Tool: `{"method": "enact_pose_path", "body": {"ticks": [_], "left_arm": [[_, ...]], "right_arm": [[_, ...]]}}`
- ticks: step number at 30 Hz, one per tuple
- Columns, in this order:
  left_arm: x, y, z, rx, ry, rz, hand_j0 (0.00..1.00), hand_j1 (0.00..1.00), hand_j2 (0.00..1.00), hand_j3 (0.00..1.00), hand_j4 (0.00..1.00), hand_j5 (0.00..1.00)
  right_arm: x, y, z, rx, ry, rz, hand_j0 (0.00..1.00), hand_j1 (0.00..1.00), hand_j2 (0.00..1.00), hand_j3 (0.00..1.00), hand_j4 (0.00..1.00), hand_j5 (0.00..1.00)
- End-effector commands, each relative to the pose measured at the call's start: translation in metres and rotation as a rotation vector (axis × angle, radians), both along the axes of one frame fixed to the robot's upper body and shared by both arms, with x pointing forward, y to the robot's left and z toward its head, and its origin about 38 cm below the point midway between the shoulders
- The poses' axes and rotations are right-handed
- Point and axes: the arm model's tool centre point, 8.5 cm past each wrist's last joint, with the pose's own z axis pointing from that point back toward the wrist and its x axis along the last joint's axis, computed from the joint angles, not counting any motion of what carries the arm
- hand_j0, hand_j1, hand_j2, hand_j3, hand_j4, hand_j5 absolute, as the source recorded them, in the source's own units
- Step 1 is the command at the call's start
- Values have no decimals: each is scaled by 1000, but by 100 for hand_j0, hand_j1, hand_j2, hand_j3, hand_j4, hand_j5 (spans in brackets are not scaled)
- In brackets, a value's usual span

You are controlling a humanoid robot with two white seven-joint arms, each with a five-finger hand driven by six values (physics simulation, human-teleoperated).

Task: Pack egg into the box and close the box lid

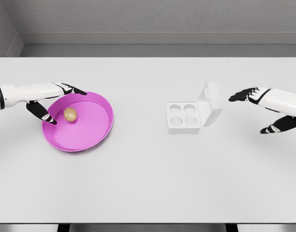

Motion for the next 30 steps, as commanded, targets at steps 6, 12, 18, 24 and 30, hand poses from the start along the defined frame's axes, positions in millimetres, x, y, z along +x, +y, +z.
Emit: {"method": "enact_pose_path", "body": {"ticks": [6,12,18,24,30], "left_arm": [[1,0,1,-2,-3,4,100,100,100,100,100,100],[4,-17,-6,-19,6,-23,100,100,100,100,100,100],[4,-21,-17,-8,20,-30,100,100,100,100,100,100],[5,-2,-25,18,40,23,100,100,100,100,100,100],[7,-1,-28,21,45,31,100,100,100,100,100,100]], "right_arm": [[3,-13,12,88,-10,-49,100,100,100,100,100,100],[7,-15,15,78,-60,-71,100,100,100,100,100,100],[7,-20,20,57,-72,-81,100,100,100,100,100,100],[7,-18,19,68,-73,-78,100,100,100,100,100,100],[7,-18,17,69,-69,-80,100,100,100,100,100,100]]}}
